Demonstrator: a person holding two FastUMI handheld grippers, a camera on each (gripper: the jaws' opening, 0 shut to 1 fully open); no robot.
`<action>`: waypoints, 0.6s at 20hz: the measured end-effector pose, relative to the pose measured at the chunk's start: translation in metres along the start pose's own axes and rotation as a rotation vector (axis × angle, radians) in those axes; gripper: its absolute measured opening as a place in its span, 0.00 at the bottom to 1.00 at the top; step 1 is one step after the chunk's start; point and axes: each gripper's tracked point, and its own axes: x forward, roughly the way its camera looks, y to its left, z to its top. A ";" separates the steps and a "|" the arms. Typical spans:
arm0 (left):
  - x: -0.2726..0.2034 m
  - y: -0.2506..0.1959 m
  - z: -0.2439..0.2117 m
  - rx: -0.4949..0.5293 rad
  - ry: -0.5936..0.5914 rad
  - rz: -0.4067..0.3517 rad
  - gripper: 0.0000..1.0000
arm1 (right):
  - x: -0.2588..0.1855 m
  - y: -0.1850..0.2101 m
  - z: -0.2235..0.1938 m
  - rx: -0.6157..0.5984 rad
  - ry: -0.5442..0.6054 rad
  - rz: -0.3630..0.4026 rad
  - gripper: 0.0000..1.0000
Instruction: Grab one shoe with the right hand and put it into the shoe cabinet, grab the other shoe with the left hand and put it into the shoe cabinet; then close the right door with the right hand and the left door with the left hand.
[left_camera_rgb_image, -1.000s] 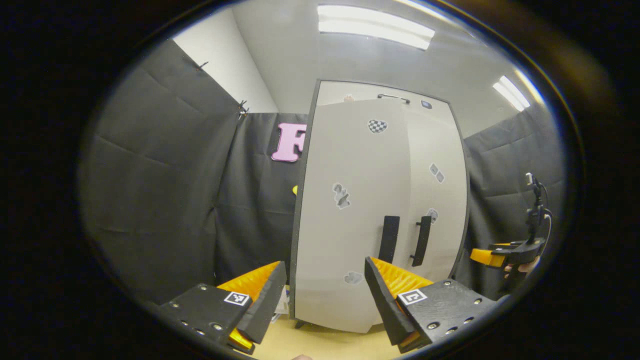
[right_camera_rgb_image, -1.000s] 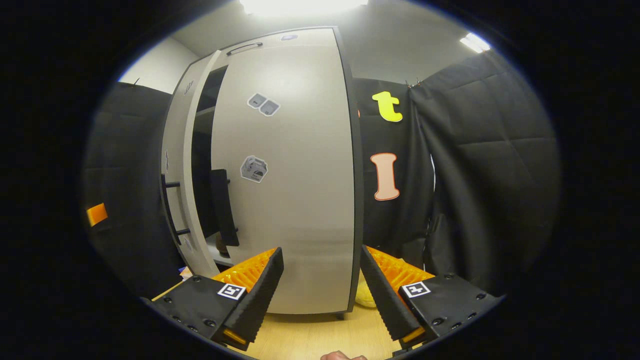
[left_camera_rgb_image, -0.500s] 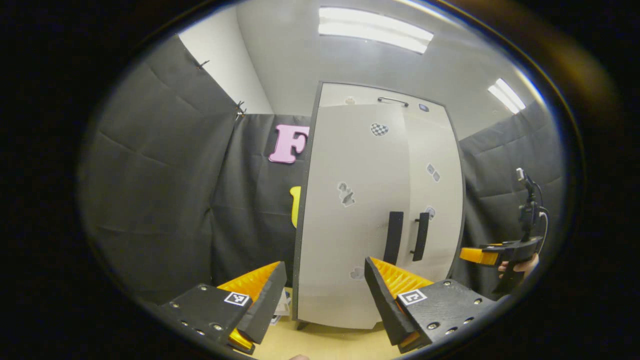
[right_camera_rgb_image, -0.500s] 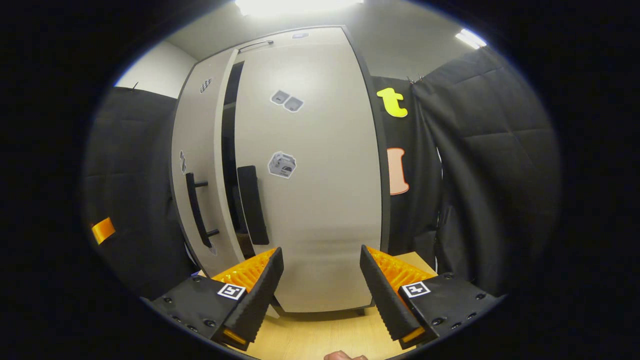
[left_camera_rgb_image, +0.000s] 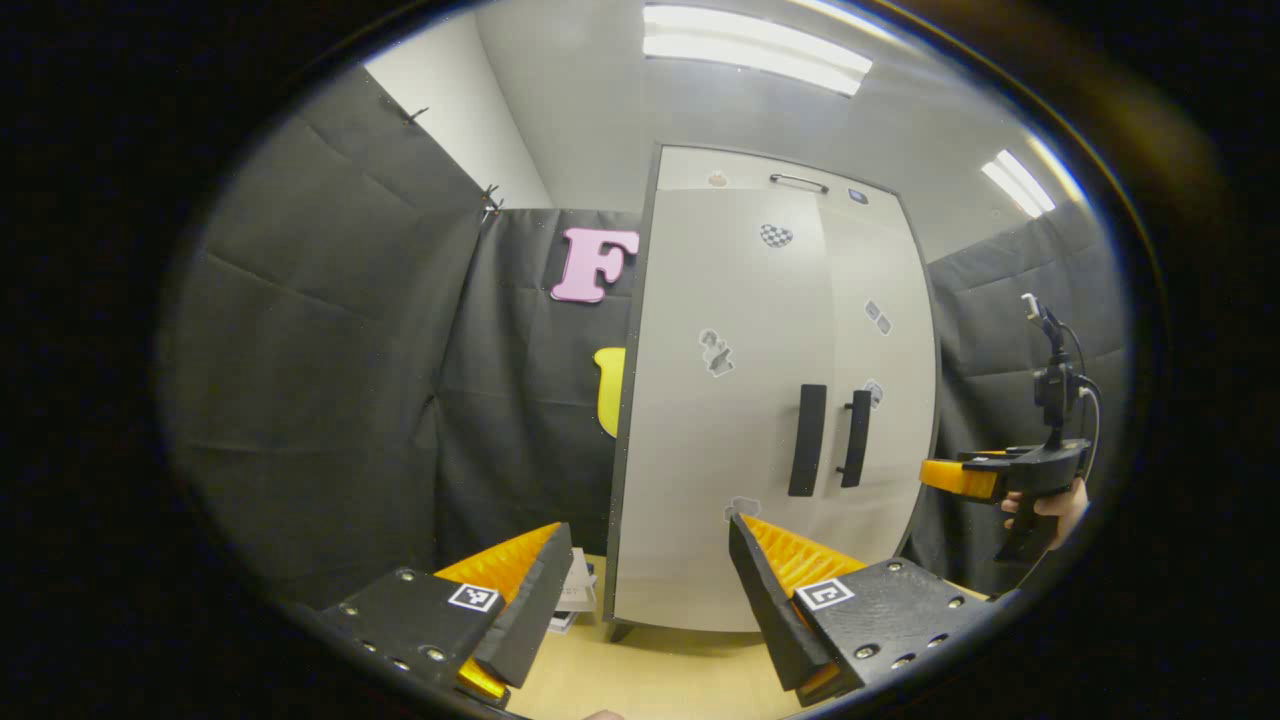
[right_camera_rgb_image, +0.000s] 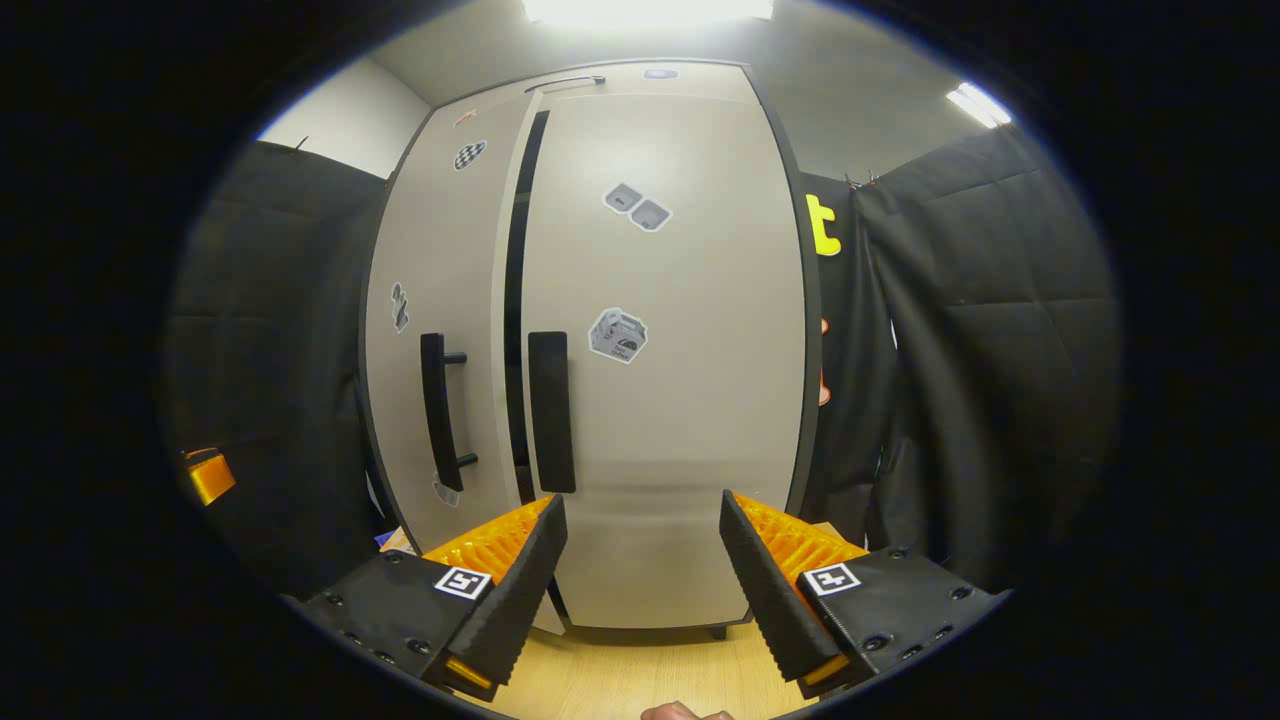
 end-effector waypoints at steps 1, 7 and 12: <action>0.000 0.003 -0.002 -0.013 0.005 0.002 0.91 | 0.000 0.000 0.001 0.001 -0.005 0.000 0.92; 0.001 0.014 -0.014 -0.030 0.030 0.000 0.91 | -0.001 -0.008 0.002 0.000 -0.009 -0.034 0.92; 0.005 0.011 -0.021 -0.032 0.052 -0.021 0.97 | -0.002 -0.017 -0.004 0.016 -0.002 -0.060 0.92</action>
